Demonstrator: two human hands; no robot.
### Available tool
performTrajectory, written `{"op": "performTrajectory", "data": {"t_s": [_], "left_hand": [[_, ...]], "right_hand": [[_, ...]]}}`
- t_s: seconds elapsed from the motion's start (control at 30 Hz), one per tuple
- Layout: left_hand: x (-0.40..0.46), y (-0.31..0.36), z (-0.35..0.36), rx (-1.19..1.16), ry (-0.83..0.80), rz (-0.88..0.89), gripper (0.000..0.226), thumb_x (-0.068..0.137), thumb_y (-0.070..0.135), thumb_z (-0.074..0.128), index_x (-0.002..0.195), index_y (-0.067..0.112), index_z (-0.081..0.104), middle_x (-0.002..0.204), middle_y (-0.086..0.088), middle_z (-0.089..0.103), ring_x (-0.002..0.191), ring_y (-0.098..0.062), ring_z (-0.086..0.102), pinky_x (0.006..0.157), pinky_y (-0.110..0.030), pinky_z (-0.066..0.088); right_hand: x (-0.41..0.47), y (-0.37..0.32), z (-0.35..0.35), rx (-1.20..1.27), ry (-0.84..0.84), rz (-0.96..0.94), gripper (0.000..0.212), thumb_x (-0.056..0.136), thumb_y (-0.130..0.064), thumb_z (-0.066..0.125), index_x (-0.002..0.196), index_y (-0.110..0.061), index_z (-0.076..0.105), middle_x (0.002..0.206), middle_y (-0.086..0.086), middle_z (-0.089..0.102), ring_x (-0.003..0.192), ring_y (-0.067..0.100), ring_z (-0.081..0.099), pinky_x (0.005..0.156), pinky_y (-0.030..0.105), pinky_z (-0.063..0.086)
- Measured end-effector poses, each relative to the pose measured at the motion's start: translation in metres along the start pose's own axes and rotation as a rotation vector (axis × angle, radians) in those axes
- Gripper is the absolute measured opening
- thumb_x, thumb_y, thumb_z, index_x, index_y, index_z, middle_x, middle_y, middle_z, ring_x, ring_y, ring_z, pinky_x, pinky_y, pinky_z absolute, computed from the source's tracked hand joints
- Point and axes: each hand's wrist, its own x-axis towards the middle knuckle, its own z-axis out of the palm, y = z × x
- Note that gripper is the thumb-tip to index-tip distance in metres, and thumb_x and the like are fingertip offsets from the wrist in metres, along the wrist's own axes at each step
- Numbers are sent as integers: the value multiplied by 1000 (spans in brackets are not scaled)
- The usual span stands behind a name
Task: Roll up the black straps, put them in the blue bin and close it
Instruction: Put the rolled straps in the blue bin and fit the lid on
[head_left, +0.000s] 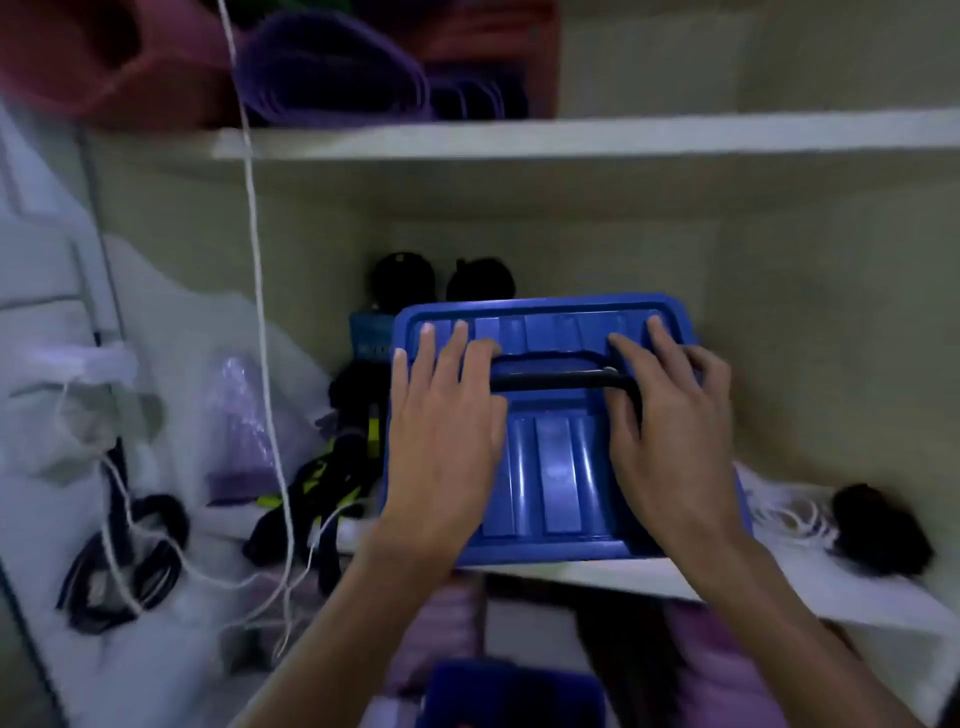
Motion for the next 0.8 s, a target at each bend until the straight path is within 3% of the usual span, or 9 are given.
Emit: {"op": "performTrajectory", "data": {"t_s": [0.17,0.27,0.37,0.5,0.63,0.73,0.8], "left_hand": [[-147,-44,63,6,-219,-155,40,78,6,52,118,8,60,139,-18,52,136,-41,37,112,-60,27],[-219,-66,107,27,-364,-189,42,76,3,68,117,9,60,137,-18,54,133,-43,41,108,-62,31],[-272,-83,144,7,-538,-278,43,75,0,67,116,12,61,137,-16,55,134,-40,42,111,-59,29],[-305,-98,187,35,-680,-314,43,71,0,73,111,11,65,130,-16,60,127,-40,50,104,-61,39],[-311,-113,216,50,-722,-316,41,79,3,68,118,12,62,136,-16,56,132,-38,45,112,-53,28],[-316,-127,233,34,-719,-247,47,72,2,75,114,16,59,128,-15,62,124,-37,54,109,-52,36],[-316,-133,240,12,-712,-242,39,81,8,68,117,18,53,129,-14,61,126,-36,52,109,-52,34]], "right_hand": [[-156,21,54,-72,-275,111,41,94,-17,49,134,-7,56,146,19,47,120,38,41,102,48,43],[-233,39,86,-120,-445,183,43,87,-11,66,129,-6,61,140,21,53,115,36,43,95,47,49],[-291,57,112,-154,-625,251,48,76,-8,78,122,-7,66,135,20,58,110,39,53,91,45,52],[-327,81,145,-192,-768,315,45,79,-10,75,123,-10,65,136,20,57,110,42,58,95,46,52],[-337,93,172,-219,-836,371,40,85,-11,65,125,-11,64,138,21,55,110,42,58,93,48,53],[-340,96,183,-231,-868,390,48,78,-8,74,124,-10,64,137,22,55,106,41,57,88,47,54],[-340,97,187,-233,-863,395,52,76,-6,76,125,-11,62,138,21,55,106,40,56,86,47,54]]}}
